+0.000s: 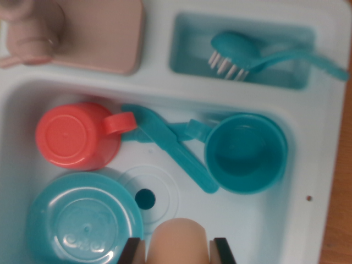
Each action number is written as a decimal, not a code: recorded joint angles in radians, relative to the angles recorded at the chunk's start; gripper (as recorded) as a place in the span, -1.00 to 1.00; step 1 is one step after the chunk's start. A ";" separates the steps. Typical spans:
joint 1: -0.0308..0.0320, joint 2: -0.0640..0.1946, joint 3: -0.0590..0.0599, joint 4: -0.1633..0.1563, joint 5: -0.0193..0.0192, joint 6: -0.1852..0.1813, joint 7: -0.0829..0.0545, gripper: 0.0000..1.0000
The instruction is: Pick detergent from the sink
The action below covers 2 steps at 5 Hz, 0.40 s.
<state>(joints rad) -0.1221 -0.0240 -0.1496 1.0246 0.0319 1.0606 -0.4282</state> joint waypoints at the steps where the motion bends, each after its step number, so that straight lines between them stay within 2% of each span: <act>1: 0.0000 0.000 0.000 0.000 0.0000 0.000 0.000 1.00; 2: 0.0004 -0.015 0.000 0.033 -0.0033 0.047 0.003 1.00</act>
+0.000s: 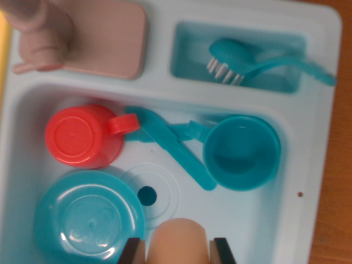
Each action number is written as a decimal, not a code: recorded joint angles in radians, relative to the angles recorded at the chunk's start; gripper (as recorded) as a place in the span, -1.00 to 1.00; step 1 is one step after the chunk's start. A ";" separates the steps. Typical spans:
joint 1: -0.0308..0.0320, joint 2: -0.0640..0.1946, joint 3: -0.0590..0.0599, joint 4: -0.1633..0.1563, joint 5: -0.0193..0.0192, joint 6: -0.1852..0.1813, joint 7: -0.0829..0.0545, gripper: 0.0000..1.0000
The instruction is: Pick detergent from the sink
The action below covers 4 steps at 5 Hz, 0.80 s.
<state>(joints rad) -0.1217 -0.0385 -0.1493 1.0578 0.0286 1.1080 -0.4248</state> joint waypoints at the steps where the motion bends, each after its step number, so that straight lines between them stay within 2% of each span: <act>1: 0.0000 0.000 0.000 0.000 0.0000 0.000 0.000 1.00; 2: 0.0004 -0.015 0.000 0.033 -0.0033 0.048 0.003 1.00; 3: 0.0004 -0.015 0.000 0.033 -0.0033 0.048 0.003 1.00; 4: 0.0008 -0.029 0.001 0.066 -0.0065 0.094 0.007 1.00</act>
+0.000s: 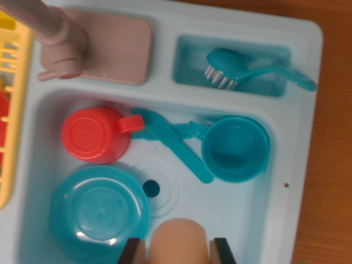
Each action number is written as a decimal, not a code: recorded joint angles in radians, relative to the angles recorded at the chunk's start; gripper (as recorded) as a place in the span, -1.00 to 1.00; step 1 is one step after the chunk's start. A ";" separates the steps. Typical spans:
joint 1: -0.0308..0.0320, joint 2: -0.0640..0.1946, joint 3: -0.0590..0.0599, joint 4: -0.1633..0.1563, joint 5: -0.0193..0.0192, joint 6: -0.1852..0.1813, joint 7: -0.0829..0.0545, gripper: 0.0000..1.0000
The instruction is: Pick detergent from the sink
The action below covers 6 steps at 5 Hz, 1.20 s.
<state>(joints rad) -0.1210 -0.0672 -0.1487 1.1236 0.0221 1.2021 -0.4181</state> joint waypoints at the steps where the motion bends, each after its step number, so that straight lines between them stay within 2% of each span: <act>1: 0.0000 0.000 0.000 0.000 0.0000 0.000 0.000 1.00; 2: 0.0004 -0.014 0.000 0.032 -0.0031 0.045 0.003 1.00; 3: 0.0004 -0.014 0.000 0.032 -0.0031 0.045 0.003 1.00; 4: 0.0007 -0.026 0.001 0.060 -0.0060 0.086 0.006 1.00; 5: 0.0007 -0.026 0.001 0.060 -0.0060 0.086 0.006 1.00; 6: 0.0010 -0.038 0.001 0.088 -0.0087 0.125 0.009 1.00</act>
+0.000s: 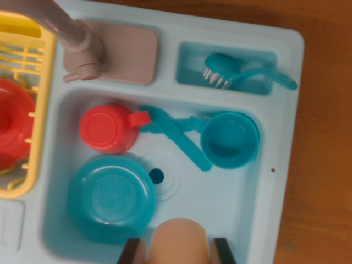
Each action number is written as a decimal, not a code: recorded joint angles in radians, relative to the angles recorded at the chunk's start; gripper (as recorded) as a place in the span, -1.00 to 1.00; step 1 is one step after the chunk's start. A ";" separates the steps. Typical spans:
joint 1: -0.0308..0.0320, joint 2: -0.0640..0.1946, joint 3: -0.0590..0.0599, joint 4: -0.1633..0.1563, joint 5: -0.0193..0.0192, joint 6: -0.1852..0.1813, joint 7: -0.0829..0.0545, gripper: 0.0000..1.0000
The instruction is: Pick detergent from the sink
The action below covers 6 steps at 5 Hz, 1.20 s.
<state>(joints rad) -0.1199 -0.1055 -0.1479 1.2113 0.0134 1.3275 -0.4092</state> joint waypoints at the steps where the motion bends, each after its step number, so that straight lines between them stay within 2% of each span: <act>1: 0.0000 0.000 0.000 0.000 0.0000 0.000 0.000 1.00; 2: 0.0003 -0.011 0.000 0.025 -0.0025 0.036 0.003 1.00; 3: 0.0003 -0.011 0.000 0.025 -0.0025 0.036 0.003 1.00; 4: 0.0006 -0.021 0.000 0.047 -0.0047 0.068 0.005 1.00; 5: 0.0006 -0.021 0.000 0.047 -0.0047 0.068 0.005 1.00; 6: 0.0008 -0.029 0.001 0.066 -0.0065 0.094 0.007 1.00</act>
<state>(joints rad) -0.1192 -0.1343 -0.1474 1.2770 0.0068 1.4215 -0.4024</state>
